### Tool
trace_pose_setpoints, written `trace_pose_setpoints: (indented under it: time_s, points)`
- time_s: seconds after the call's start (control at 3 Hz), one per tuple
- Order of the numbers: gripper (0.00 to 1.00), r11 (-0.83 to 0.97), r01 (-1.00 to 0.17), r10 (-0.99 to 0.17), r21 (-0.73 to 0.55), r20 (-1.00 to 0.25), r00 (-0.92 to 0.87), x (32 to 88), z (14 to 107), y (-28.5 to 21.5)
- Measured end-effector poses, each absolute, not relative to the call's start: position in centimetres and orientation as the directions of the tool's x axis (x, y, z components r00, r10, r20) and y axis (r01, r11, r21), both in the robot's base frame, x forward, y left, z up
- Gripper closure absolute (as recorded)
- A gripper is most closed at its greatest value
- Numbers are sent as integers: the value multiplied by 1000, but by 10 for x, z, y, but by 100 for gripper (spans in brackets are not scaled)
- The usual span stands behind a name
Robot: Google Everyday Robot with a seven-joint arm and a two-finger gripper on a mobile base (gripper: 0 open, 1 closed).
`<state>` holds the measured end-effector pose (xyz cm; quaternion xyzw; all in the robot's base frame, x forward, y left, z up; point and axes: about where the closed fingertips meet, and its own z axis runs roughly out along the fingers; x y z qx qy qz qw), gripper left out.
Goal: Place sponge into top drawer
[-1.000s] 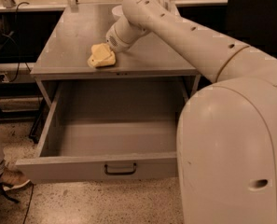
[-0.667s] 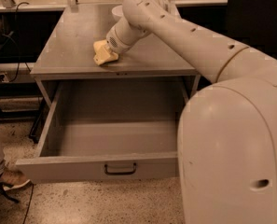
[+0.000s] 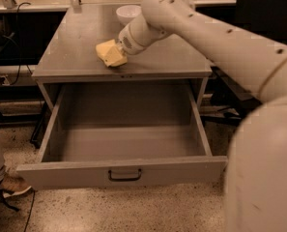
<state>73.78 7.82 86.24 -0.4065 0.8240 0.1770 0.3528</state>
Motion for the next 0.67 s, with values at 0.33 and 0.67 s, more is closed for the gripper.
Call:
trace_pose_setpoints:
  time_s: [0.33, 0.67]
  points:
    - [100, 549, -836, -552, -7, -754, -356, 688, 895, 46]
    - [100, 414, -910, -634, 31, -707, -312, 633, 888, 28]
